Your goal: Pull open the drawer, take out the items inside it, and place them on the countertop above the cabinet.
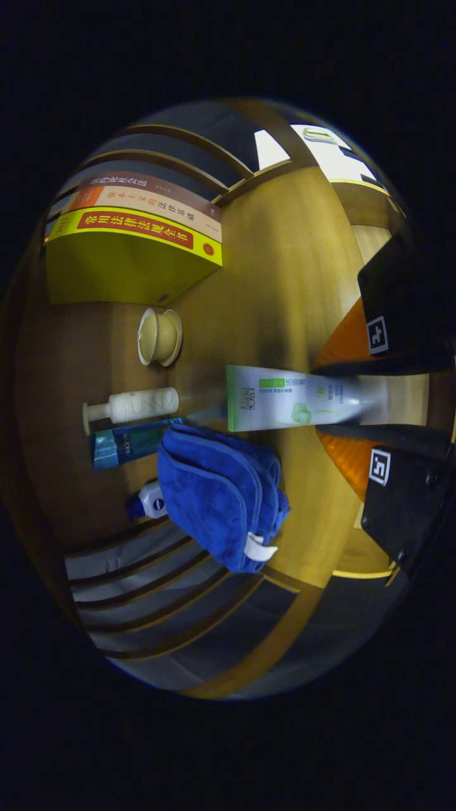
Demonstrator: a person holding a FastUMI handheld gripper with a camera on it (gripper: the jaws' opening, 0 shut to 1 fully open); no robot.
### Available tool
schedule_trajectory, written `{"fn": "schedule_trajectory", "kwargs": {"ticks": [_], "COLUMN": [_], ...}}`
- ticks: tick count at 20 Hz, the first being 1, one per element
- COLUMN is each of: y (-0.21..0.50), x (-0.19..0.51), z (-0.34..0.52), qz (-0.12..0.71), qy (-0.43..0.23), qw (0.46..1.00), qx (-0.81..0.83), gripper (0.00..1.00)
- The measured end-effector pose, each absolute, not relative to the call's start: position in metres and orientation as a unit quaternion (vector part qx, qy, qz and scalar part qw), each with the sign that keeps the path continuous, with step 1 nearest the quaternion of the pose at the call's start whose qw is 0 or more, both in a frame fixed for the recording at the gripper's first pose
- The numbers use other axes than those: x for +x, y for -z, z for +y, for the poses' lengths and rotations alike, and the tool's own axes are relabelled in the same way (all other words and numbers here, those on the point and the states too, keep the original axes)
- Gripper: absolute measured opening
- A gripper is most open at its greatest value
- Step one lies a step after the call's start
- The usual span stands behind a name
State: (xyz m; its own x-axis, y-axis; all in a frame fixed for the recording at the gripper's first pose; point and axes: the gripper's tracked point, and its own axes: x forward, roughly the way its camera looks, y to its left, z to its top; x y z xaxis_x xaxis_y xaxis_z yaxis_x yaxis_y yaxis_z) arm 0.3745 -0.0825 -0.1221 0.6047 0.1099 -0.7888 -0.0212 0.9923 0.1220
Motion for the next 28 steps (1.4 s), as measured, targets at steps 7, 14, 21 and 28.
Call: {"fn": "schedule_trajectory", "kwargs": {"ticks": [7,14,21,28], "y": [0.133,0.124,0.029,0.033], "x": [0.384,0.373,0.319,0.195], "z": [-0.09,-0.092,-0.077,-0.093], "qz": [0.428,0.416,0.221,0.044], "qy": [-0.024,-0.013,-0.058,-0.044], "qw": [0.903,0.909,0.973,0.997], "qx": [0.033,0.036,0.044,0.054], "gripper": [0.52,1.0,0.99,0.99]}}
